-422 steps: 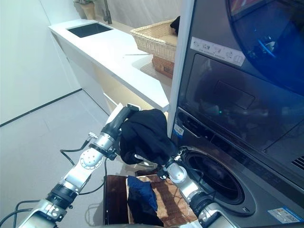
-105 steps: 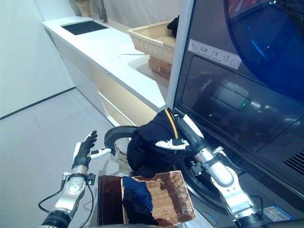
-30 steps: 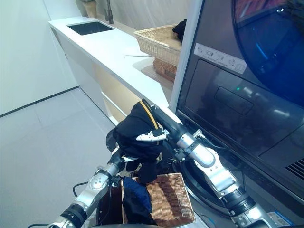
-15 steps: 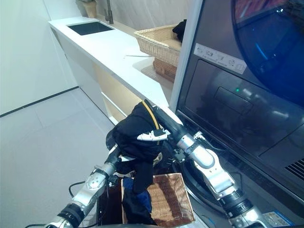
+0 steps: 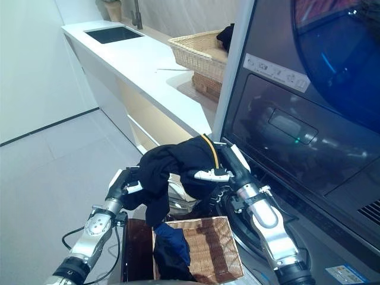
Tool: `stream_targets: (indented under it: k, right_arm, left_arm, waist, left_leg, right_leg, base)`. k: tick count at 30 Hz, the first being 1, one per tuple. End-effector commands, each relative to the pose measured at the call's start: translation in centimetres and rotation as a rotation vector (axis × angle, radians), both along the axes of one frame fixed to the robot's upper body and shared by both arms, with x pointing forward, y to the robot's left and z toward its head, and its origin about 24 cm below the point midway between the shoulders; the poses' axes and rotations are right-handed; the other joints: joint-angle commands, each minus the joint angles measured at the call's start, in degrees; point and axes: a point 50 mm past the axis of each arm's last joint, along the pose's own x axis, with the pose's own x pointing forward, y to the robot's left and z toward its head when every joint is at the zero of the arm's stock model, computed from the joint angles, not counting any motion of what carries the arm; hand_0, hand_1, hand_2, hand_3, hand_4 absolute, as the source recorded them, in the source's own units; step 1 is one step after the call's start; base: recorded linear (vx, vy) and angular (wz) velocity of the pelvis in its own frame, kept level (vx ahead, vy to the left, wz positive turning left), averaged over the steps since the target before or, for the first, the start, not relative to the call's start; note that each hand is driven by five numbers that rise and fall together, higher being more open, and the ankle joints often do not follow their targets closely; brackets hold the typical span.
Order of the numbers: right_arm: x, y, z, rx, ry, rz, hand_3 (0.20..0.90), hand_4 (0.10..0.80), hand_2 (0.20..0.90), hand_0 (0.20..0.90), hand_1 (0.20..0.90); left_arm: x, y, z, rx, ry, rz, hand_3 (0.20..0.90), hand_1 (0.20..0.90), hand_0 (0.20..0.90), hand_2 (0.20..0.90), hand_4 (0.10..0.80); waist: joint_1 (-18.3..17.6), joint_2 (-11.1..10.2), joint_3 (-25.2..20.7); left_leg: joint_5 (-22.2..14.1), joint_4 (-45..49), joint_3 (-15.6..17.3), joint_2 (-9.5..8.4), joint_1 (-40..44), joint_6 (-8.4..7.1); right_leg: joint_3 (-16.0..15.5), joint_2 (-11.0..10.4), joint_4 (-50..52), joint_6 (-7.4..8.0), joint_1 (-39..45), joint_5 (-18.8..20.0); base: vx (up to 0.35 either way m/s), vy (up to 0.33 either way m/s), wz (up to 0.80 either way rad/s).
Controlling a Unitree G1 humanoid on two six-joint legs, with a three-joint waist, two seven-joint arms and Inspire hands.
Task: Pick up the clothes and place them into the washing machine
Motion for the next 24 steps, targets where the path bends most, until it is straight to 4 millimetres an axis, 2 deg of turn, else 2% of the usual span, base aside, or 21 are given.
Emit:
stream_targets:
  k: [1, 12, 24]
  right_arm:
    - [1.0, -1.1, 4.2, 0.094, -0.241, -0.082, 0.9, 0.8, 0.9, 0.9, 0.9]
    - [0.7, -1.0, 2.8, -0.046, -0.188, -0.072, 0.9, 0.8, 0.9, 0.9, 0.9]
    - [0.3, -1.6, 1.3, -0.065, -0.123, -0.09, 0.9, 0.8, 0.9, 0.9, 0.9]
  left_arm:
    - [3.0, 0.9, 5.9, 0.056, -0.297, 0.005, 0.2, 0.2, 0.2, 0.2, 0.3]
    - [3.1, 1.2, 7.3, 0.01, -0.369, 0.049, 0.2, 0.2, 0.2, 0.2, 0.3]
    - [3.2, 1.0, 9.4, -0.028, -0.461, 0.044, 0.2, 0.2, 0.2, 0.2, 0.3]
  waist:
    - [0.56, -0.07, -3.66]
    - [0.45, -0.12, -3.36]
    - [0.25, -0.23, -3.05]
  left_leg:
    - [-4.42, -0.3, 1.01, -1.36, 2.18, -1.99]
    - [-4.31, -0.3, 0.98, -1.29, 2.01, -2.05]
    - [-4.23, -0.3, 1.1, -1.34, 1.87, -1.97]
  right_leg:
    - [-2.27, -0.03, 0.71, 1.28, -0.53, -1.04]
    - [-2.38, -0.02, 0.65, 1.21, -0.68, -0.96]
    - [-2.16, -0.02, 0.76, 1.28, -0.93, -0.84]
  base:
    - [0.0, 0.0, 0.0]
    - [0.0, 0.0, 0.0]
    - [-0.001, 0.0, 0.0]
